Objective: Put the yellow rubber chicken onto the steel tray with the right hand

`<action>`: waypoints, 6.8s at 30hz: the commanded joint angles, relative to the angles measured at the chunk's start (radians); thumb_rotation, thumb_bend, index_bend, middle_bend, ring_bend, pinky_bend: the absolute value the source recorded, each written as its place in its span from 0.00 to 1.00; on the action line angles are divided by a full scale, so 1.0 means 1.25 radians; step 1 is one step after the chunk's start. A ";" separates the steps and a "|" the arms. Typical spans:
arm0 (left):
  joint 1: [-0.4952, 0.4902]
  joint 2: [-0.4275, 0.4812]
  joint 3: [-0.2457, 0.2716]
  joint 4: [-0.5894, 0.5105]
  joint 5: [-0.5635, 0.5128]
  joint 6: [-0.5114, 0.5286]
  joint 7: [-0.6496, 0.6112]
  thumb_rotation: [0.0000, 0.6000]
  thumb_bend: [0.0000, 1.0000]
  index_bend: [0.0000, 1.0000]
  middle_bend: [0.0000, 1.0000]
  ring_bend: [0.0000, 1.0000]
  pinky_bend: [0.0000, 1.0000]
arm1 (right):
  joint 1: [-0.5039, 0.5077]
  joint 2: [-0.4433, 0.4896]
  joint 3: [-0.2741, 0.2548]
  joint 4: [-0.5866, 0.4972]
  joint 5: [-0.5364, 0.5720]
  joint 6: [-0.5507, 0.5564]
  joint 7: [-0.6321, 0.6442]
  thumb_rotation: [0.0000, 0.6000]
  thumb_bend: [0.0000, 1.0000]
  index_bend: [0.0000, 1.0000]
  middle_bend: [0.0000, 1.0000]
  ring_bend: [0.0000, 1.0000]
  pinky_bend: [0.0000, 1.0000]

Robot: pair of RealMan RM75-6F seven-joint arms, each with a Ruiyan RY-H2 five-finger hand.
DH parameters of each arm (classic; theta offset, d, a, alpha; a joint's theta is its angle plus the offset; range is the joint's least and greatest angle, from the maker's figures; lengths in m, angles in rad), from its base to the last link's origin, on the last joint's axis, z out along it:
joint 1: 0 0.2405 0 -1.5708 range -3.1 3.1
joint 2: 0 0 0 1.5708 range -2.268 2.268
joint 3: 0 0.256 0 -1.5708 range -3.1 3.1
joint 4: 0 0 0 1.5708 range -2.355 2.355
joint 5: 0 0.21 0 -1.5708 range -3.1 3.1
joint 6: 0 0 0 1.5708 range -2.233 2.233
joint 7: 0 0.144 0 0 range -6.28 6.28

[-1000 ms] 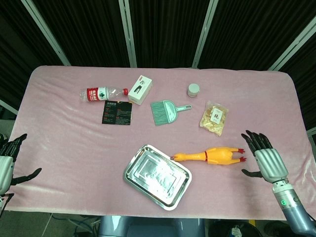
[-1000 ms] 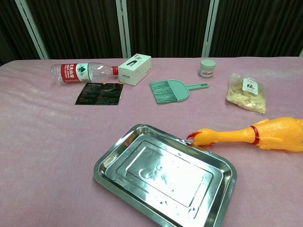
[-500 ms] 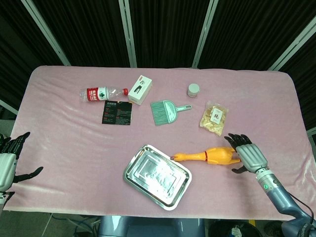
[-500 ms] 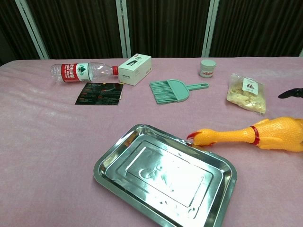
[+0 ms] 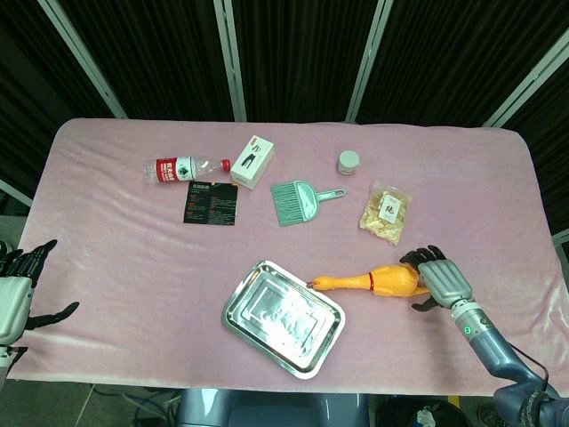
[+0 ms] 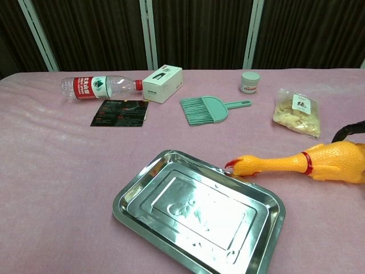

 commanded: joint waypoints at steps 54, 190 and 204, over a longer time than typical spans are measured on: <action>-0.199 0.014 -0.023 -0.083 0.115 -0.216 -0.086 1.00 0.13 0.14 0.20 0.18 0.12 | 0.002 0.156 -0.002 -0.103 -0.167 0.124 0.545 1.00 0.55 1.00 0.78 0.76 0.86; -0.563 -0.618 -0.142 0.193 0.167 -0.107 0.513 1.00 0.32 0.26 0.23 0.13 0.15 | 0.111 0.273 0.253 -0.483 0.201 -0.210 0.780 1.00 0.56 1.00 0.79 0.78 0.87; -0.555 -0.625 -0.138 0.204 0.188 -0.079 0.479 1.00 0.29 0.20 0.19 0.10 0.15 | 0.100 0.272 0.283 -0.470 0.197 -0.235 0.827 1.00 0.57 1.00 0.79 0.78 0.87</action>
